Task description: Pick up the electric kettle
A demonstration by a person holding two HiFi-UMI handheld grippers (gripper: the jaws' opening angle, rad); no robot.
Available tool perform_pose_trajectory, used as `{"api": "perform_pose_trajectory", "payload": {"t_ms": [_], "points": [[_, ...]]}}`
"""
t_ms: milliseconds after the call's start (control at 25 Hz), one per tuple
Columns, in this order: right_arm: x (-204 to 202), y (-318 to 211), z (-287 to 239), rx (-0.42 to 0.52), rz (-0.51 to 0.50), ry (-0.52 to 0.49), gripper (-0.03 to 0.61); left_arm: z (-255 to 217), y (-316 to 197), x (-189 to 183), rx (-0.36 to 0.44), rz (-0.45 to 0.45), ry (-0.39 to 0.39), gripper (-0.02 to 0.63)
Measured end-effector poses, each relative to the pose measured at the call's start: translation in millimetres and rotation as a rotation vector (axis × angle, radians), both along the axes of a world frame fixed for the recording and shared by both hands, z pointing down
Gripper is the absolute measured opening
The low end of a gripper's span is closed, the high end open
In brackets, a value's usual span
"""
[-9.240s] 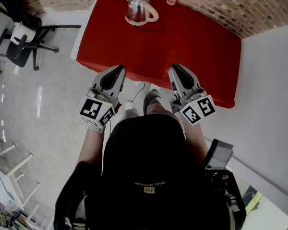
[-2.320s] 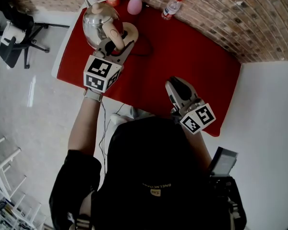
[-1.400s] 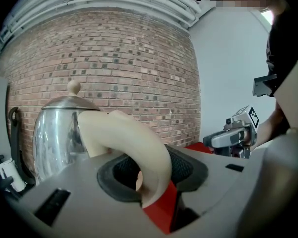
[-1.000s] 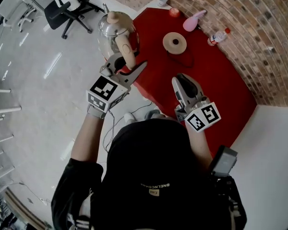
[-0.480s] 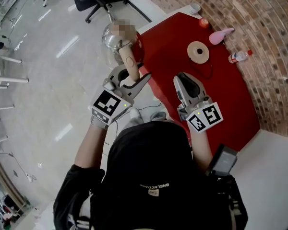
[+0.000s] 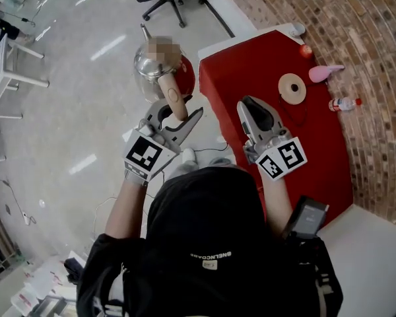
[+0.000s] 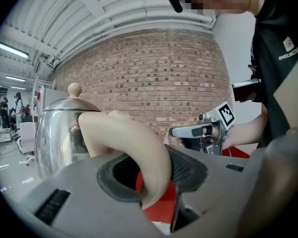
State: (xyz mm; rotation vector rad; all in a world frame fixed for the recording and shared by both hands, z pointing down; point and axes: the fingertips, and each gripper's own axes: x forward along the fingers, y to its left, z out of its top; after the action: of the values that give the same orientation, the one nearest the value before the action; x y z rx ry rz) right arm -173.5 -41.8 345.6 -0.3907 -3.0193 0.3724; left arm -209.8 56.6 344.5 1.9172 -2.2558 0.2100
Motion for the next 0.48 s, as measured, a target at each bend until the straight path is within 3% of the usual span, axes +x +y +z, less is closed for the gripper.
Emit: {"api": "perform_pose_trajectory", "payload": {"t_ms": [480], "points": [[-31.9, 62.9, 0.0, 0.015, -0.140, 0.000, 0.026, 10.2, 75.3, -12.9, 0.011, -0.163, 0.013, 0.141]]}}
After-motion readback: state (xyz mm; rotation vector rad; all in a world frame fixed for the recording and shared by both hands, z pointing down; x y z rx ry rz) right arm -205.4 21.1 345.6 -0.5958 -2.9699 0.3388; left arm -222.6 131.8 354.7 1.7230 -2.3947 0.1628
